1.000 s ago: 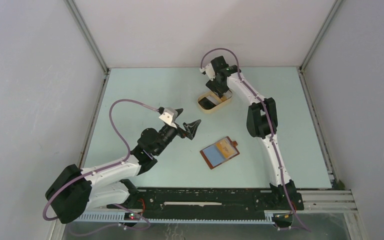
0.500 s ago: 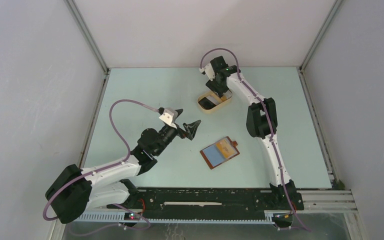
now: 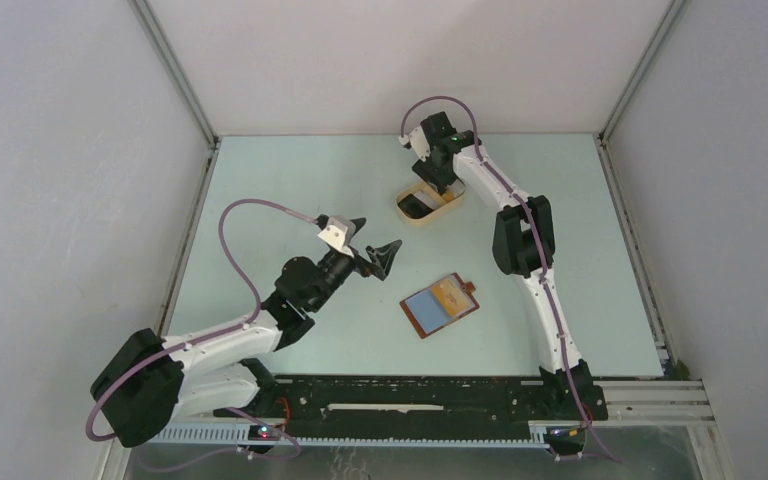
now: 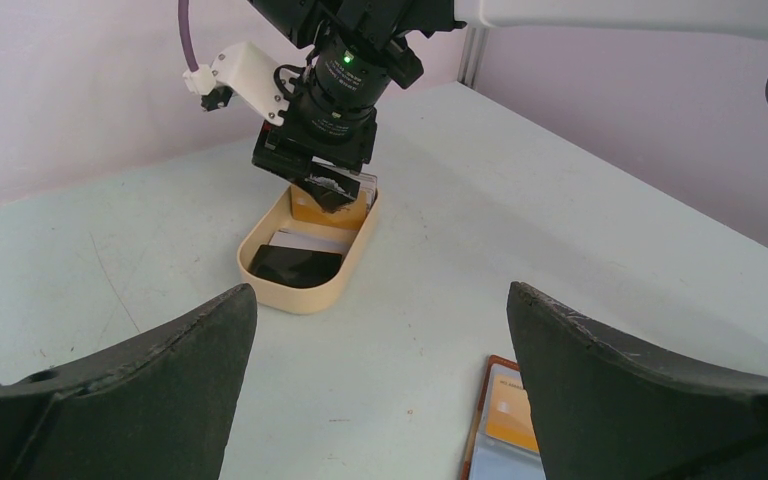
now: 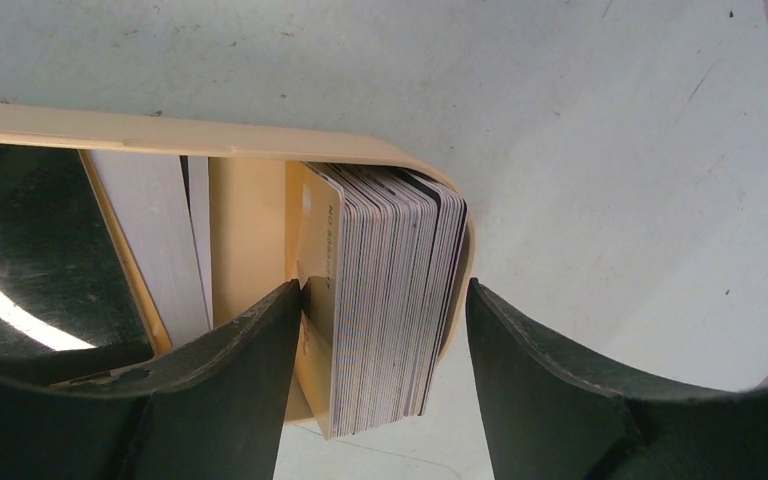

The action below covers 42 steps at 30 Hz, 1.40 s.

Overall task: Put the credit cards into the card holder
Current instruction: Pick up the credit card from the storage box.

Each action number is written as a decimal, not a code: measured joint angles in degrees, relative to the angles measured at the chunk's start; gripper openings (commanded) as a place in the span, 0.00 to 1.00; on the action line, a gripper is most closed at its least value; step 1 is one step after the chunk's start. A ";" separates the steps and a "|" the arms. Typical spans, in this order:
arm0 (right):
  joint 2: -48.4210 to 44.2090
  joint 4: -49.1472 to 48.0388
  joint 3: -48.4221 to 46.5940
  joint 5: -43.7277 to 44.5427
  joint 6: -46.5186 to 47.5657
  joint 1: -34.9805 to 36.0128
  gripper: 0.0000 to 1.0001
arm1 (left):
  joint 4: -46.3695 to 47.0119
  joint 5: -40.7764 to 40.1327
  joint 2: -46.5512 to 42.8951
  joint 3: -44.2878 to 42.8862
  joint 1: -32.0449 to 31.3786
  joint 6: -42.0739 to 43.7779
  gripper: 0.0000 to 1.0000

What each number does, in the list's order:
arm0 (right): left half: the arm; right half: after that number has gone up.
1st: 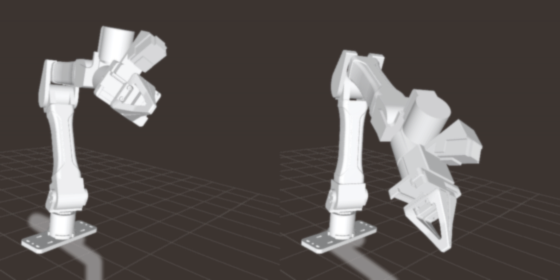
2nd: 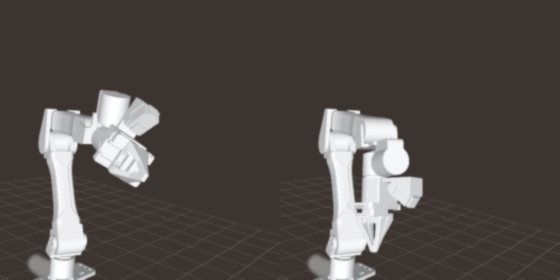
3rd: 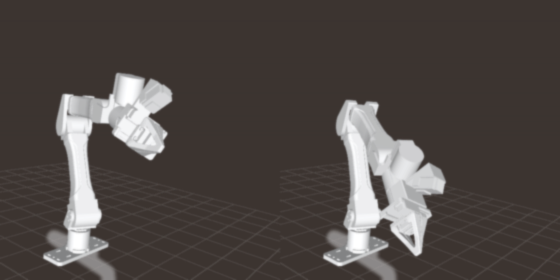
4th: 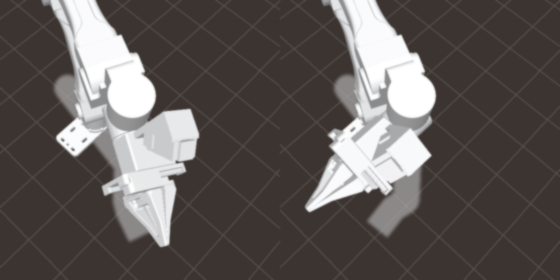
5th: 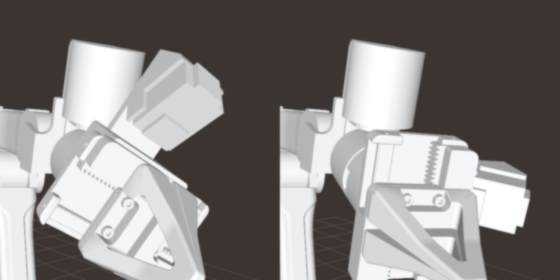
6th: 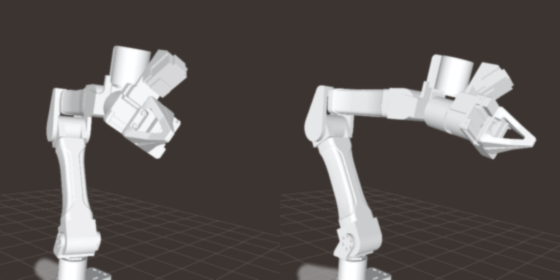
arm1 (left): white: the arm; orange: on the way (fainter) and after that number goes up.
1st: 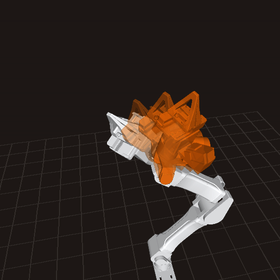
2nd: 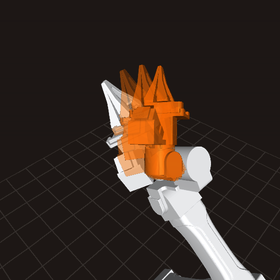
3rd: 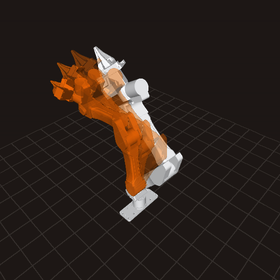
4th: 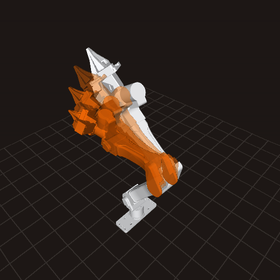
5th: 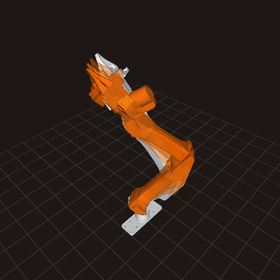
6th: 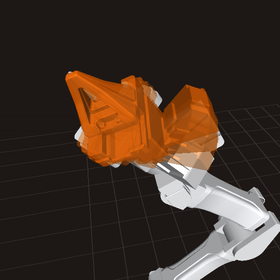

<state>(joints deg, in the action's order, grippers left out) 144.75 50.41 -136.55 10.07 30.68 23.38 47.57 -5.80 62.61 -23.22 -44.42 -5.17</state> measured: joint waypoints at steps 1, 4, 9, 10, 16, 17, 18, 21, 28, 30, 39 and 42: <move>0.00 -0.02 0.00 0.13 0.00 0.00 0.69 | 0.00 0.00 0.00 0.00 0.00 0.00 1.00; -0.09 -0.04 0.00 0.48 0.02 0.00 0.69 | 0.00 0.00 0.00 0.00 0.00 0.00 1.00; -0.98 -0.07 0.00 0.66 0.02 0.00 0.69 | 0.00 -0.02 0.00 0.00 0.00 -0.02 1.00; -1.38 -0.07 0.00 0.74 0.02 0.00 0.69 | 0.00 -0.02 0.00 0.00 0.00 -0.02 1.00; -3.21 -0.13 0.02 1.05 0.04 0.00 0.65 | 0.00 0.00 0.00 0.00 0.00 -0.02 1.00; -3.32 -0.13 0.02 1.05 0.04 0.00 0.64 | 0.00 -0.02 0.00 0.00 0.00 0.00 1.00; -3.43 -0.13 0.07 1.03 0.02 0.00 0.62 | 0.00 -0.02 0.00 0.00 0.00 -0.02 1.00; -3.48 -0.22 0.11 1.27 0.11 0.00 0.56 | 0.00 -0.02 0.00 0.00 0.00 -0.02 1.00; -3.48 -0.24 0.17 1.31 0.31 0.00 0.54 | 0.02 -0.02 0.02 0.00 0.00 -0.04 1.00; -3.48 -0.22 0.17 1.11 0.28 -0.04 0.55 | 0.04 -0.02 0.02 0.00 0.00 -0.04 1.00; -3.48 -0.07 0.17 -2.14 -0.37 -0.57 0.65 | 0.39 -0.02 0.02 0.00 0.00 -0.44 1.00; -3.48 -0.04 0.17 -4.04 -0.83 -1.16 0.66 | 0.37 -0.02 0.02 0.00 0.00 -0.44 1.00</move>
<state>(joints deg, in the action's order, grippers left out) 141.27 50.37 -136.38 6.02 29.85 22.22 47.94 -5.82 62.63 -23.22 -44.42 -5.61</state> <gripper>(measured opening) 0.644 0.996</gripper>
